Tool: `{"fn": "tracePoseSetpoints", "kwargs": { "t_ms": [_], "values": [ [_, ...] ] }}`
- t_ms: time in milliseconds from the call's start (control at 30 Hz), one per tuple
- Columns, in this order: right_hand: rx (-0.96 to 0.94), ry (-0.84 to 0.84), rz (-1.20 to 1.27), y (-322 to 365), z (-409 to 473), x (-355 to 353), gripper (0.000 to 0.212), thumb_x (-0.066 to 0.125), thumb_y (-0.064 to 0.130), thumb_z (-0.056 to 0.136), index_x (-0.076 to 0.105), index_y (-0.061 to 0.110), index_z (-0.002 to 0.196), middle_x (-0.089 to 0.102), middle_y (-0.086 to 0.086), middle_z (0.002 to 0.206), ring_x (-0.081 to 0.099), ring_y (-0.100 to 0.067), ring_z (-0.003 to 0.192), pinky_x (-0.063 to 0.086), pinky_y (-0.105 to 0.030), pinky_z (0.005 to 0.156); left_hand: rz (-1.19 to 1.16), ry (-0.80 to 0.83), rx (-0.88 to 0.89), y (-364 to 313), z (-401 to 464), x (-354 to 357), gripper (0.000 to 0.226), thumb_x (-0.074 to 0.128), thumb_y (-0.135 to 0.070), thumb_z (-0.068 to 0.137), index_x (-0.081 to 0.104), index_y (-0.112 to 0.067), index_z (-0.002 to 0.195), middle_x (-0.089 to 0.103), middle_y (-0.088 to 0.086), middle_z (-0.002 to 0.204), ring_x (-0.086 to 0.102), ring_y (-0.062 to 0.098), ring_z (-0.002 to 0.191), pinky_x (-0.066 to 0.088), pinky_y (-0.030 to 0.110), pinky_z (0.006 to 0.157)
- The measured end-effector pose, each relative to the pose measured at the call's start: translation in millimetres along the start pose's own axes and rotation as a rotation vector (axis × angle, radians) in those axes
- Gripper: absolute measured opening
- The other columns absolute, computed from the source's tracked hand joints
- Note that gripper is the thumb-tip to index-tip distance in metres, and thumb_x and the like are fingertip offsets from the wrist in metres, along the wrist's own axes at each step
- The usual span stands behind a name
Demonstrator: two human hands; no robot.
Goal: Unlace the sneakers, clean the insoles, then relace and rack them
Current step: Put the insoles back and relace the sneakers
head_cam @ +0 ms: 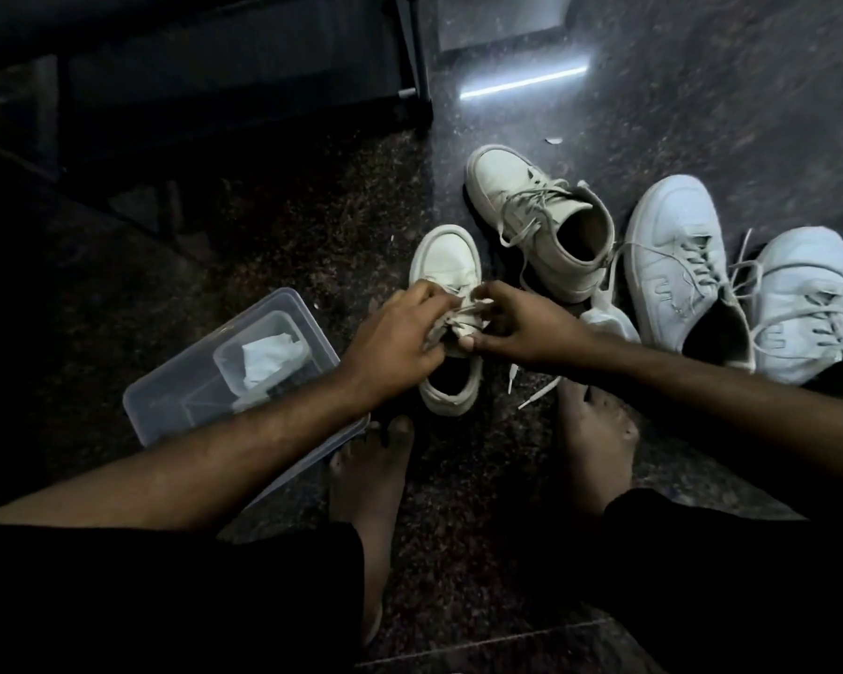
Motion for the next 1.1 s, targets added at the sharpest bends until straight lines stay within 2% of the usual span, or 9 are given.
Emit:
{"fn": "tracePoseSetpoints", "kwargs": {
  "t_ms": [100,200,367,467,600,733,867,967,1100],
  "values": [
    [-0.064,0.043,-0.036,9,11,4,0.074,0.078,0.032,0.082,0.041,0.015,0.145,0.061,-0.007,0.131,0.068,-0.018,0.104,0.051,-0.035,0.094,-0.103,-0.107,-0.139,13,1,-10,0.043,0.059,-0.013,0.076,0.061,-0.017,0.119,0.054,0.002,0.118,0.058,0.023,0.11,0.05,0.039,0.094],
    [-0.098,0.029,-0.166,14,19,2,0.075,0.075,0.023,0.084,0.038,0.011,0.148,0.054,-0.013,0.138,0.061,-0.026,0.115,0.045,-0.029,0.098,-0.08,-0.167,-0.25,16,3,-18,0.042,0.059,0.001,0.075,0.064,-0.011,0.114,0.057,0.007,0.112,0.056,0.024,0.107,0.039,0.02,0.088],
    [-0.099,-0.17,-0.486,-2,2,-25,0.044,0.06,0.017,0.081,0.057,0.019,0.125,0.055,-0.01,0.116,0.062,-0.037,0.099,0.052,-0.044,0.076,0.226,-0.188,-0.141,-5,8,-13,0.056,0.052,0.001,0.069,0.059,-0.017,0.12,0.052,0.007,0.127,0.046,0.031,0.118,0.042,0.044,0.094],
    [-0.193,-0.376,-0.645,-9,-10,-45,0.018,0.061,0.024,0.086,0.063,0.016,0.102,0.056,-0.011,0.103,0.06,-0.037,0.086,0.049,-0.043,0.063,0.303,-0.128,-0.083,-23,19,-10,0.054,0.051,-0.002,0.065,0.061,-0.023,0.115,0.055,-0.001,0.124,0.045,0.026,0.121,0.033,0.044,0.09],
    [-0.128,-0.549,-0.826,-23,-16,-69,0.028,0.055,0.037,0.088,0.057,0.017,0.107,0.057,-0.012,0.109,0.053,-0.035,0.099,0.042,-0.043,0.075,0.354,-0.066,0.03,-40,40,-8,0.04,0.041,-0.02,0.076,0.066,-0.024,0.105,0.065,-0.005,0.107,0.054,0.025,0.11,0.032,0.043,0.086],
    [-0.018,-0.438,-0.832,-42,-21,-73,0.031,0.051,0.037,0.085,0.057,0.015,0.105,0.063,-0.007,0.104,0.049,-0.033,0.107,0.032,-0.042,0.083,0.273,0.115,0.13,-51,50,4,0.035,0.039,-0.034,0.086,0.063,-0.02,0.108,0.069,0.002,0.103,0.061,0.026,0.104,0.039,0.042,0.088],
    [-0.083,-0.358,-0.778,-50,-24,-71,0.018,0.062,0.021,0.077,0.059,0.021,0.095,0.064,0.003,0.094,0.048,-0.028,0.109,0.023,-0.039,0.084,0.741,0.371,0.19,-49,47,16,0.027,0.047,-0.04,0.097,0.061,-0.019,0.106,0.07,0.006,0.106,0.061,0.028,0.108,0.039,0.04,0.092],
    [-0.159,-0.307,-0.749,-41,-16,-65,0.013,0.055,0.029,0.082,0.06,0.022,0.092,0.065,0.005,0.094,0.051,-0.027,0.109,0.026,-0.039,0.083,0.762,0.345,0.034,-36,42,14,0.029,0.048,-0.04,0.097,0.057,-0.016,0.112,0.069,0.011,0.109,0.061,0.032,0.109,0.039,0.041,0.093],
    [-0.384,-0.084,-0.767,-19,-20,-42,0.042,0.024,0.046,0.077,0.058,0.023,0.079,0.068,-0.001,0.085,0.062,-0.027,0.093,0.039,-0.041,0.083,0.608,0.211,-0.068,-21,31,8,0.031,0.045,-0.042,0.1,0.052,-0.014,0.11,0.07,0.013,0.107,0.064,0.036,0.103,0.041,0.044,0.086]
  ]
}}
Point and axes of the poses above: each hand's wrist, its own z-axis towards the middle knuckle, its own x-axis out of the palm, y = z × x, the point moved 1 cm from there along z, towards the middle knuckle
